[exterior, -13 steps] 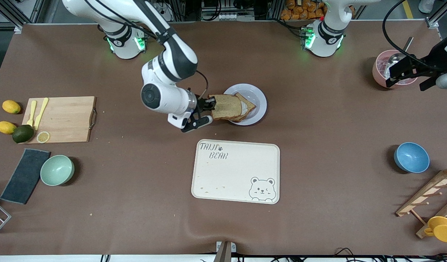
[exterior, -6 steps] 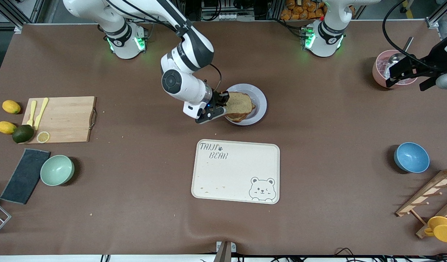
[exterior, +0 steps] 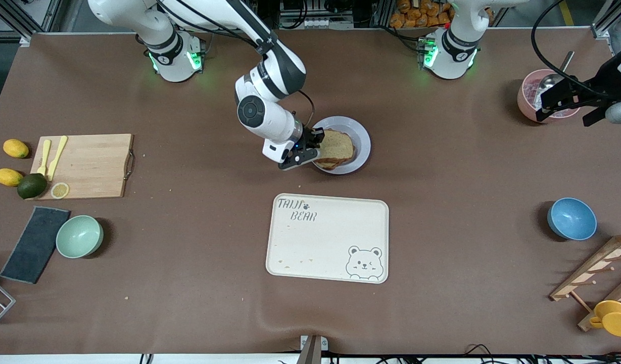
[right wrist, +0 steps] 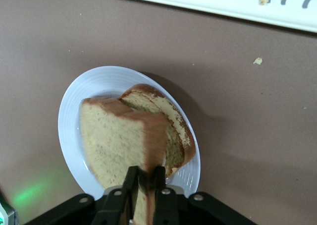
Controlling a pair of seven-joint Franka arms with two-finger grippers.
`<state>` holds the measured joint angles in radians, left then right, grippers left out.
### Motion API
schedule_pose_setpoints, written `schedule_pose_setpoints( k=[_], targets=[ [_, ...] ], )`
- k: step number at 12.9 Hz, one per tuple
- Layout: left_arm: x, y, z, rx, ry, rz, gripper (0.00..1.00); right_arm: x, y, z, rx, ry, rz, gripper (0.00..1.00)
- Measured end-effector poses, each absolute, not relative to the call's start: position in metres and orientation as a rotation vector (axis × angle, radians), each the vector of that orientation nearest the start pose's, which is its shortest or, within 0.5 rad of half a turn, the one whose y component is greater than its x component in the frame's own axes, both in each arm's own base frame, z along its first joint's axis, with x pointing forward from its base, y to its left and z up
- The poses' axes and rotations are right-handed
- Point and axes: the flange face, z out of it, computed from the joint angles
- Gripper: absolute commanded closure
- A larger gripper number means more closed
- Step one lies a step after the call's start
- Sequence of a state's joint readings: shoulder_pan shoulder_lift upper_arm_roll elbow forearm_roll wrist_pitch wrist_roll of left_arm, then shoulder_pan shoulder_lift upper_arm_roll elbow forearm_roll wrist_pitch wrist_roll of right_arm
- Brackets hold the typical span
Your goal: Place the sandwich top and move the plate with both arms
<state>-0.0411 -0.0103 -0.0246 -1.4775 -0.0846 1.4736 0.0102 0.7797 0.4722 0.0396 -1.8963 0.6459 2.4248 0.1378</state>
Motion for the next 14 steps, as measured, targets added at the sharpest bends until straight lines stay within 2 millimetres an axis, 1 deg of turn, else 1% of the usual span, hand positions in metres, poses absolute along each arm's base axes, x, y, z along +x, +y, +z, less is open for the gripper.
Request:
schedule_pose_setpoints(
  k=[2, 4, 5, 6, 7, 8, 9, 11, 12, 14],
  targets=[
    [0.539, -0.045, 0.666, -3.223, 0.136, -0.007, 0.0, 0.437, 0.468, 0.26, -2.706, -0.165, 0.233, 0.0],
    [0.539, -0.045, 0.666, -3.223, 0.136, -0.006, 0.0, 0.444, 0.467, 0.268, -2.703, -0.109, 0.217, 0.0],
    [0.539, -0.046, 0.666, -3.223, 0.137, -0.006, 0.0, 0.452, 0.463, 0.274, -2.7, -0.084, 0.2, 0.0],
    [0.539, -0.046, 0.665, -3.223, 0.137, -0.006, 0.0, 0.464, 0.454, 0.283, -2.695, -0.053, 0.184, 0.0],
    [0.539, -0.046, 0.665, -3.223, 0.137, -0.006, 0.0, 0.48, 0.438, 0.296, -2.688, -0.016, 0.174, 0.0],
    [0.54, -0.046, 0.665, -3.223, 0.137, -0.005, 0.0, 0.496, 0.416, 0.307, -2.687, 0.026, 0.196, 0.0],
    [0.54, -0.046, 0.665, -3.223, 0.137, -0.004, 0.0, 0.516, 0.385, 0.319, -2.686, 0.075, 0.247, 0.0],
    [0.54, -0.046, 0.664, -3.223, 0.137, -0.001, 0.0, 0.554, 0.313, 0.346, -2.698, 0.141, 0.358, 0.0],
    [0.54, -0.046, 0.664, -3.223, 0.137, 0.0, 0.0, 0.568, 0.281, 0.362, -2.733, 0.146, 0.396, 0.0],
    [0.54, -0.046, 0.663, -3.223, 0.137, 0.002, 0.0, 0.586, 0.224, 0.396, -2.78, 0.135, 0.467, 0.0]
  ],
)
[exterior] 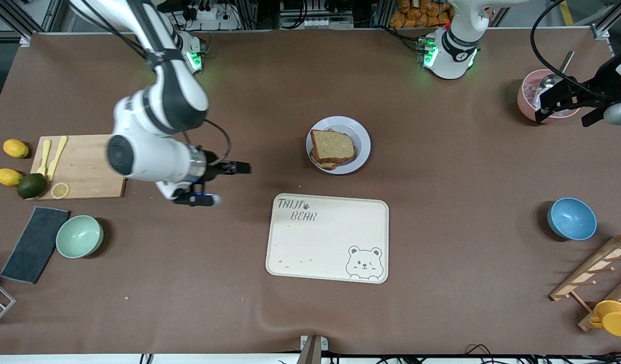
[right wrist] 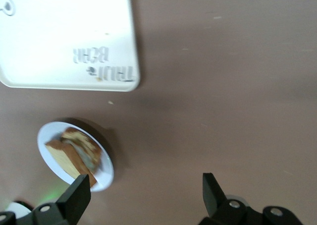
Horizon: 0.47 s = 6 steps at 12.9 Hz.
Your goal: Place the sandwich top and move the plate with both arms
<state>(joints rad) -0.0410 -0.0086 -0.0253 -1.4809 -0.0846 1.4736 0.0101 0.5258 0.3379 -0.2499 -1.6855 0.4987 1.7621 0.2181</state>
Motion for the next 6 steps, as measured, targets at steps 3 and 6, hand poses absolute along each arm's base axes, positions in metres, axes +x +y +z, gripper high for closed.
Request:
schedule_pose_setpoints(
  k=[3, 6],
  targets=[
    [0.54, -0.046, 0.663, -3.223, 0.136, 0.002, 0.0, 0.604, 0.137, 0.429, -2.774, 0.178, 0.471, 0.0],
    [0.54, -0.046, 0.663, -3.223, 0.136, 0.003, 0.0, 0.61, 0.042, 0.433, -2.808, 0.073, 0.432, 0.0]
  ],
)
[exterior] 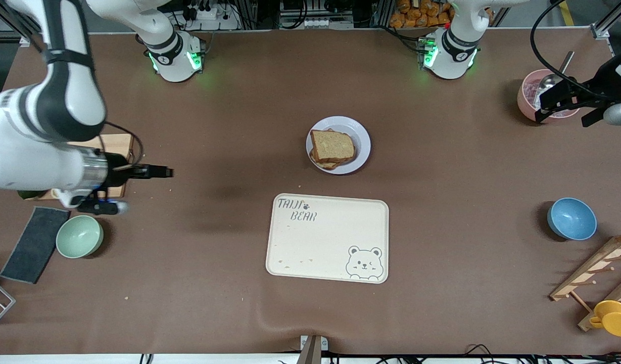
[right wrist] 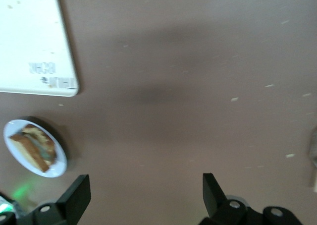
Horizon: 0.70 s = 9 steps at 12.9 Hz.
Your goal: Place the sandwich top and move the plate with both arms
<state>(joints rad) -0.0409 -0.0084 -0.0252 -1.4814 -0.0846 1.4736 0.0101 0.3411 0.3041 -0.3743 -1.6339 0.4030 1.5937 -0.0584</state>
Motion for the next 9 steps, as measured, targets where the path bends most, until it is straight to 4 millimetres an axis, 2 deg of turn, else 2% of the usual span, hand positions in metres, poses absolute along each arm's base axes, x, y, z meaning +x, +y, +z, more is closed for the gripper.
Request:
schedule_pose_setpoints(
  k=[3, 5, 6, 7, 9],
  targets=[
    [0.541, -0.046, 0.661, -3.223, 0.136, 0.007, 0.0, 0.612, -0.029, 0.44, -2.833, -0.013, 0.367, 0.0],
    [0.541, -0.046, 0.66, -3.223, 0.136, 0.01, 0.0, 0.612, -0.072, 0.46, -2.868, -0.074, 0.331, 0.0],
    [0.541, -0.046, 0.66, -3.223, 0.136, 0.011, 0.0, 0.611, -0.085, 0.478, -2.877, -0.088, 0.325, 0.0],
    [0.541, -0.046, 0.66, -3.223, 0.136, 0.012, 0.0, 0.612, -0.088, 0.498, -2.882, -0.1, 0.31, 0.0],
    [0.542, -0.046, 0.659, -3.223, 0.136, 0.014, 0.0, 0.615, -0.079, 0.522, -2.892, -0.132, 0.273, 0.0]
  ],
)
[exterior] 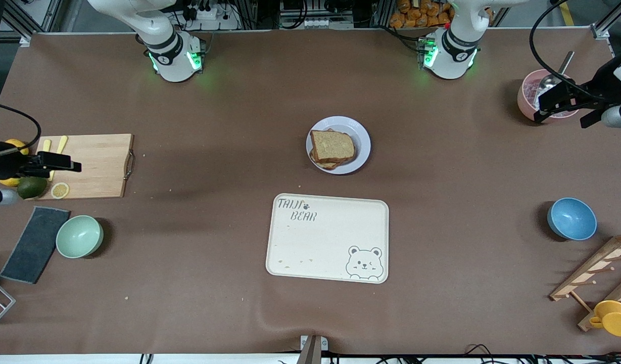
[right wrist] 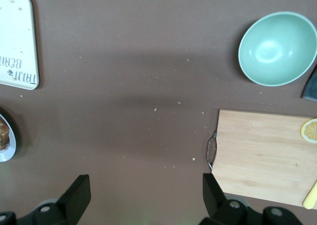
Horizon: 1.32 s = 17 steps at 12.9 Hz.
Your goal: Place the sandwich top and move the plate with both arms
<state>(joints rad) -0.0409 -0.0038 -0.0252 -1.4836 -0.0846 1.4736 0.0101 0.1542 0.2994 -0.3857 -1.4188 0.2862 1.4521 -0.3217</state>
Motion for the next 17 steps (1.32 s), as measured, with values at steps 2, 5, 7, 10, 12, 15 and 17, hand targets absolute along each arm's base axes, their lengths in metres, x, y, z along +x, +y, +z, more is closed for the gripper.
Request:
schedule_pose_setpoints(
  k=[2, 5, 7, 10, 12, 15, 17],
  targets=[
    [0.542, -0.046, 0.659, -3.223, 0.136, 0.015, 0.0, 0.617, -0.077, 0.529, -2.9, -0.134, 0.253, 0.0],
    [0.542, -0.046, 0.658, -3.223, 0.136, 0.017, 0.0, 0.619, -0.077, 0.542, -2.933, -0.111, 0.227, 0.0],
    [0.542, -0.046, 0.658, -3.223, 0.136, 0.018, 0.0, 0.62, -0.063, 0.551, -2.956, -0.051, 0.226, 0.0],
    [0.543, -0.046, 0.657, -3.223, 0.136, 0.021, 0.0, 0.605, -0.002, 0.584, -3.067, 0.062, 0.248, 0.0],
    [0.544, -0.046, 0.654, -3.222, 0.135, 0.032, 0.0, 0.586, 0.02, 0.609, -3.089, 0.09, 0.205, 0.0],
    [0.545, -0.046, 0.651, -3.222, 0.136, 0.038, 0.0, 0.571, -0.001, 0.621, -3.082, 0.144, 0.172, 0.0],
    [0.545, -0.046, 0.652, -3.223, 0.135, 0.029, 0.0, 0.571, -0.004, 0.62, -3.076, 0.149, 0.167, 0.0]
  ],
)
